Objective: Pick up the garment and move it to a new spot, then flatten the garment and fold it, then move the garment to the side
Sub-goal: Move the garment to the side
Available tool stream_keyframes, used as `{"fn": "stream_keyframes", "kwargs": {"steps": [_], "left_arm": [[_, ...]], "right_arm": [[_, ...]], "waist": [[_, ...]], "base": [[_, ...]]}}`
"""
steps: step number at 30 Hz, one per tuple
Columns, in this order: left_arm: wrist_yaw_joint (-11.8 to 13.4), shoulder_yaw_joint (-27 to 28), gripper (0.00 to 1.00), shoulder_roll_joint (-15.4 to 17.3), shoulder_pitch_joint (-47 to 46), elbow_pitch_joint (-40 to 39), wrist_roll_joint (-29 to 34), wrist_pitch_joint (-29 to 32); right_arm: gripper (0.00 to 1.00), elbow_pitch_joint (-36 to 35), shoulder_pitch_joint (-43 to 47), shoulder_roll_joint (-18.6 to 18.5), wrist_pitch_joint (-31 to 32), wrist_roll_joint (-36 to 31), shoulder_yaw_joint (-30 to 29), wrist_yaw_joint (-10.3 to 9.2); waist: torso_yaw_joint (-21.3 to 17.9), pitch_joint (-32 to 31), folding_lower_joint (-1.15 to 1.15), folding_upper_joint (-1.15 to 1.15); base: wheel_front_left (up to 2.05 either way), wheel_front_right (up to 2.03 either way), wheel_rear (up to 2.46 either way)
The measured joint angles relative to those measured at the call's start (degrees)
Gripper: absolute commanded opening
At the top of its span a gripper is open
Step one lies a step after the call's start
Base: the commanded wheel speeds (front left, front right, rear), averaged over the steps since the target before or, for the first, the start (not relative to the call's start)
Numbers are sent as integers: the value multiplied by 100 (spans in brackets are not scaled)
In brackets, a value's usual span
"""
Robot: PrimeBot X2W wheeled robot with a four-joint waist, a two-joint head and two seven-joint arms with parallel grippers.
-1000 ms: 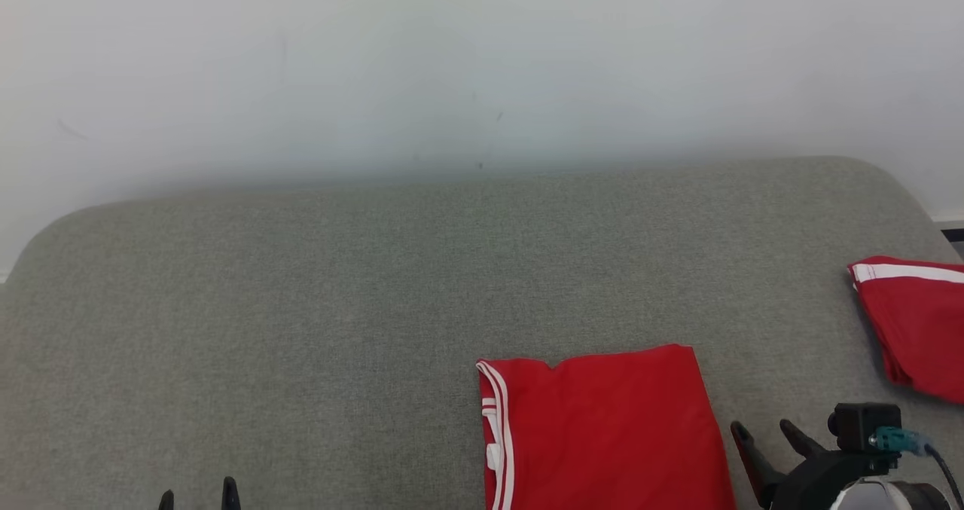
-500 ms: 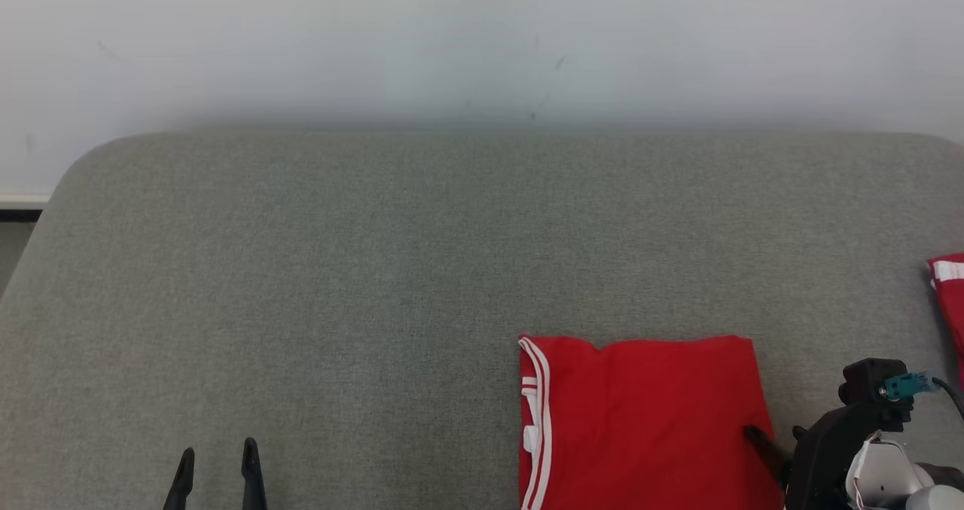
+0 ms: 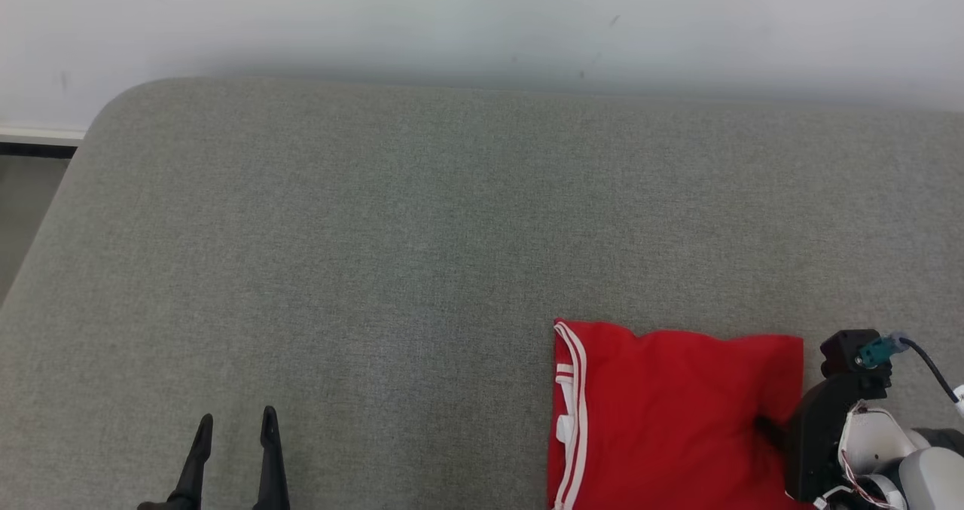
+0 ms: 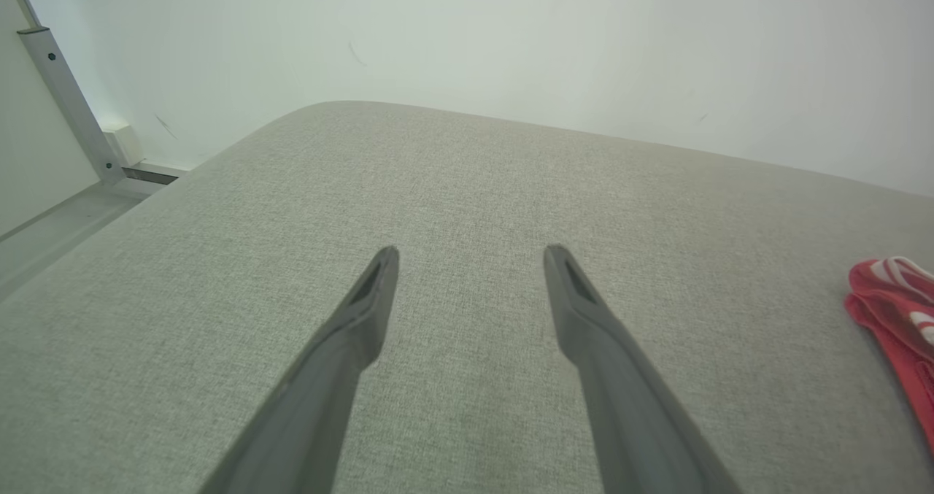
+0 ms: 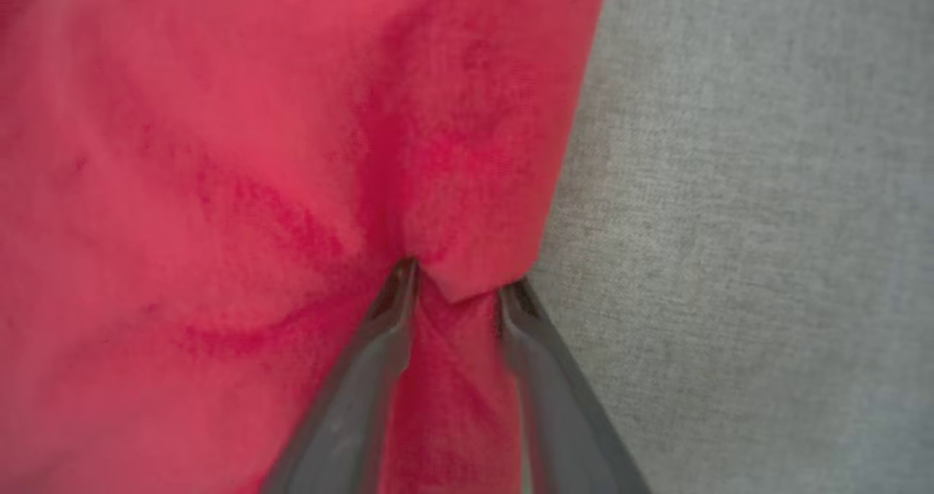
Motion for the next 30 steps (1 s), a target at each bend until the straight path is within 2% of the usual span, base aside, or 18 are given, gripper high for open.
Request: {"fn": "stream_keyframes", "kwargs": {"steps": [10,14,19,30], "left_arm": [[68,-93,100,1,-70,-81,-62,0],[99,-177,100,0,-171,-193,-101,1],[93,-224,100,1,-335,-341,-101,1],[27,-341,100,-3,-686,-485,23,1]], "right_arm": [[0,-125,-475,-430,63,-245,415,15],[0,-414,-1082,-984,337,-196,901,15],[0,-670,-1706,-1384,541,-76,1122,15],[0,-682,-2504,-1572,628,45,905,15]], "waist": [[-74,87,0,1],[-269,196,1,1],[-521,336,1,1],[-1254,628,1,1]], "base": [[0,0,0],[0,0,0],[0,0,0],[0,0,0]]}}
